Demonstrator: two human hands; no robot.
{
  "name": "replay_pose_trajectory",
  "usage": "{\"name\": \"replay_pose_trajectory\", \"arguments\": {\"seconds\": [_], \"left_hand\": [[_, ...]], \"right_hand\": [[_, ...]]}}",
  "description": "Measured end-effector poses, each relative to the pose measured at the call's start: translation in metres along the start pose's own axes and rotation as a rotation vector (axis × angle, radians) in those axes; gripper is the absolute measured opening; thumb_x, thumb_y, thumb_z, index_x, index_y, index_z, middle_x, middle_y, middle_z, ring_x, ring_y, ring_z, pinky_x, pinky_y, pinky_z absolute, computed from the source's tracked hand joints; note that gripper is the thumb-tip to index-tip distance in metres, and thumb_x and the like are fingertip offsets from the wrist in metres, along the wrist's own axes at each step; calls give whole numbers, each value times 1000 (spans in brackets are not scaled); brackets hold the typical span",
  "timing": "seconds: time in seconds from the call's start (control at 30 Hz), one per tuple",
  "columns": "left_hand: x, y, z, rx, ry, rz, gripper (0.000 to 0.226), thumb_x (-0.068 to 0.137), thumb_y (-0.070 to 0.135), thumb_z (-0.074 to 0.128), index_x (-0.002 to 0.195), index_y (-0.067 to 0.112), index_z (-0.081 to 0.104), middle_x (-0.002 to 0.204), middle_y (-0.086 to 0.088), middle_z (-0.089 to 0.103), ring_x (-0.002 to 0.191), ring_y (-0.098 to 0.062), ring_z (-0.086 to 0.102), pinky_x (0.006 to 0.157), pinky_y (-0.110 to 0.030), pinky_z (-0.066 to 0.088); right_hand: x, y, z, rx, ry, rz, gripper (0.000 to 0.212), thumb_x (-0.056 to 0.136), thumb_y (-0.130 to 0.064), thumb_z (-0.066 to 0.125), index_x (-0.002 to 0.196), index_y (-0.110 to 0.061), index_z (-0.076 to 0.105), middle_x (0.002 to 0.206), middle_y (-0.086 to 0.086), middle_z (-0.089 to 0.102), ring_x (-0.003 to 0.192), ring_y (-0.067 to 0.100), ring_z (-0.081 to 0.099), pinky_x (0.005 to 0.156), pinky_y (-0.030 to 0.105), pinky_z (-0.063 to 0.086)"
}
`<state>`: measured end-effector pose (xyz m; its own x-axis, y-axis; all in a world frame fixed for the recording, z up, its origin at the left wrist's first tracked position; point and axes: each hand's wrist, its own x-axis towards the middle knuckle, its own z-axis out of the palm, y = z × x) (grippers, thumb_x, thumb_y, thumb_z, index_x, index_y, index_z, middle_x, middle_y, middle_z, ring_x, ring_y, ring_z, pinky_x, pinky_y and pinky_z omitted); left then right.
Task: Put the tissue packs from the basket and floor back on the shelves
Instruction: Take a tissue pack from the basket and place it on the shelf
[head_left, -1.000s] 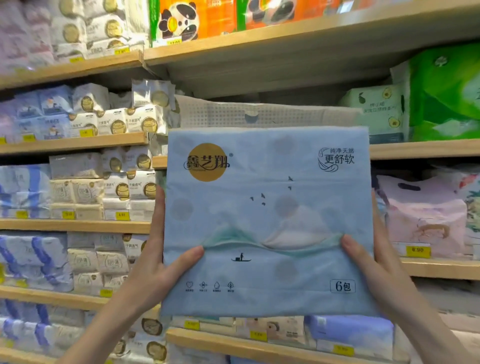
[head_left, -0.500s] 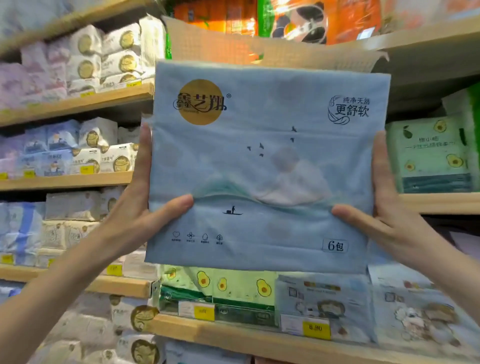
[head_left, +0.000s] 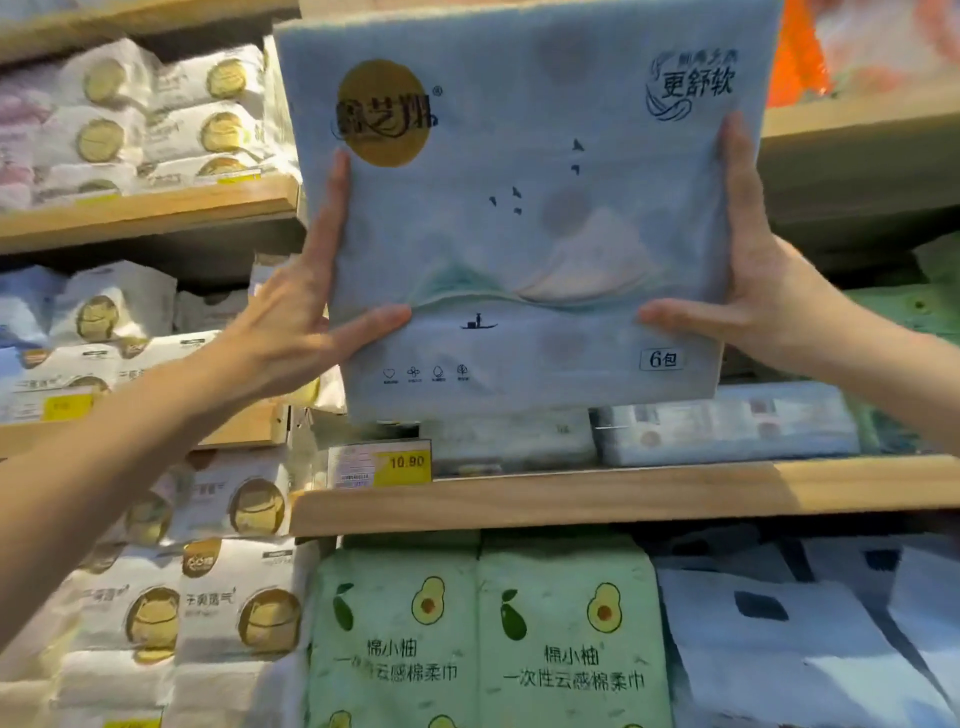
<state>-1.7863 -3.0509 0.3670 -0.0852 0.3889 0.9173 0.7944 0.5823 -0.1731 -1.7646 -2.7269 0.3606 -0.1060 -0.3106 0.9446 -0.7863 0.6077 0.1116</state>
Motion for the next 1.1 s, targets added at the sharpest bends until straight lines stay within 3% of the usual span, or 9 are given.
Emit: {"name": "replay_pose_trajectory", "arguments": {"seconds": [0.07, 0.23, 0.33, 0.43, 0.53, 0.67, 0.83, 1.0, 1.1], "left_hand": [[3, -19, 4, 12, 30, 12, 97, 79, 48, 63, 122, 65, -22, 141, 24, 21, 123, 3, 39, 101, -27, 38], [1, -57, 24, -52, 6, 49, 99, 82, 35, 61, 132, 36, -25, 137, 32, 9, 123, 25, 21, 99, 0, 24], [-5, -72, 34, -53, -2, 7, 101, 80, 37, 64, 130, 50, -23, 140, 23, 13, 127, 8, 24, 104, -12, 25], [-12, -82, 42, -54, -54, -19, 101, 75, 42, 59, 125, 64, -26, 141, 29, 2, 128, 11, 18, 104, -6, 19], [-21, -85, 50, -25, -120, -61, 104, 74, 41, 58, 133, 49, -27, 145, 16, 2, 129, -2, 20, 104, -9, 17], [-23, -80, 53, -16, -206, -120, 100, 71, 45, 56, 130, 46, -25, 138, 13, 10, 131, -11, 28, 106, -21, 21], [-17, -75, 50, 74, -307, -241, 118, 68, 47, 66, 132, 42, -33, 156, -12, 11, 136, -28, 33, 98, -19, 24], [-9, -77, 54, 26, -373, -348, 131, 65, 34, 78, 137, 36, -32, 157, 2, -9, 143, -15, 8, 105, -19, 11], [-2, -82, 57, 36, -425, -406, 138, 61, 31, 83, 136, 38, -33, 156, 5, -16, 144, -14, 2, 109, -23, 12]], "right_hand": [[11, 5, 13, -66, 12, -39, 117, 72, -46, 66, 141, -17, -24, 156, 1, 6, 136, -2, 28, 97, -2, 27], [17, 15, 42, -164, 33, -70, 122, 70, -57, 65, 141, -8, -22, 154, -1, 4, 142, 5, 12, 114, 20, 16], [12, 21, 55, -150, 32, -16, 125, 64, -66, 63, 141, -18, -23, 150, -8, 9, 139, 3, 17, 113, 25, 20], [6, 27, 65, -112, 2, 48, 123, 60, -67, 66, 138, -35, -24, 153, -7, 10, 141, 6, 19, 115, 34, 22], [-2, 32, 71, -114, -42, 135, 120, 60, -54, 71, 137, -40, -22, 156, -8, 2, 140, 2, 14, 113, 23, 17], [-10, 38, 76, -111, -102, 246, 126, 53, -44, 73, 140, -38, -18, 141, -34, -6, 128, -14, 7, 95, -7, 10], [-7, 42, 75, -139, -186, 339, 128, 60, -28, 82, 140, -40, -17, 138, -30, 2, 126, -8, 8, 99, 11, 14], [-10, 46, 78, -162, -247, 421, 129, 60, -24, 83, 141, -37, -17, 155, -10, 5, 141, 12, 11, 100, 17, 18], [-8, 48, 78, -157, -271, 466, 127, 62, -21, 82, 141, -37, -17, 155, -10, 6, 142, 16, 14, 97, 19, 22]]}}
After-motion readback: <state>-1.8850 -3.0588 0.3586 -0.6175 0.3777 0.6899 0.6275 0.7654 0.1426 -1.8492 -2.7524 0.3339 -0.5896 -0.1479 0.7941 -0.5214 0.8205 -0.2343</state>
